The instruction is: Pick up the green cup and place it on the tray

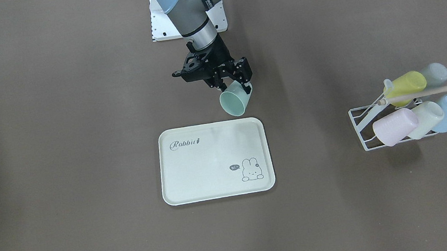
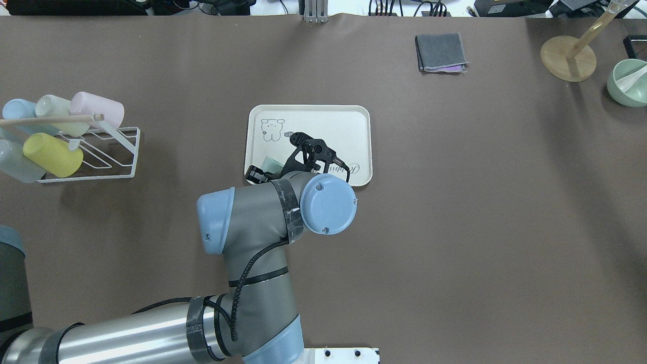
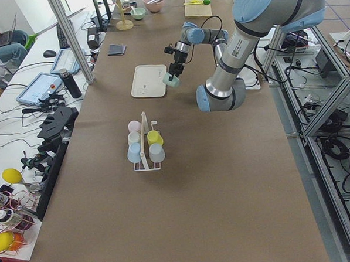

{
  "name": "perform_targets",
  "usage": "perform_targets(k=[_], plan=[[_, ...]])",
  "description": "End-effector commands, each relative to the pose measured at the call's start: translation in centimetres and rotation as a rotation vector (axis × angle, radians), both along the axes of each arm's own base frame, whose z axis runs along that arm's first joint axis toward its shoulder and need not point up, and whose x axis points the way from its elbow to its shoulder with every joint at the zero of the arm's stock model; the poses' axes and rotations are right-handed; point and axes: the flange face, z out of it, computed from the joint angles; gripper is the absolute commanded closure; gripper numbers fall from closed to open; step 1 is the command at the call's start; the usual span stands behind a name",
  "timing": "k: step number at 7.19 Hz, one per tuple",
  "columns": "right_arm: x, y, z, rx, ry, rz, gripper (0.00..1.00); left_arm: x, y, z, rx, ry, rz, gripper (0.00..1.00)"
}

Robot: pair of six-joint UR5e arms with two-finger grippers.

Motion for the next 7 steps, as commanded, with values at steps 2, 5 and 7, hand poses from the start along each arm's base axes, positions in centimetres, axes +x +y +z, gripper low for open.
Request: perform_targets(k=[2, 5, 7], plan=[[1.5, -0.7, 8.4, 0.013, -0.035, -0.046, 0.0, 2.2, -3.7, -2.2, 0.222, 0.36, -0.323, 1.0], [-2.1, -1.9, 8.5, 0.022, -0.03, -0.03, 0.0, 5.0, -5.2, 0.6, 0.42, 0.44, -0.588, 1.0], [-2.2, -1.8, 8.6, 0.021, -0.032, -0.032, 0.0, 6.4, -5.7, 2.6, 0.436, 0.443, -0.655, 1.0]])
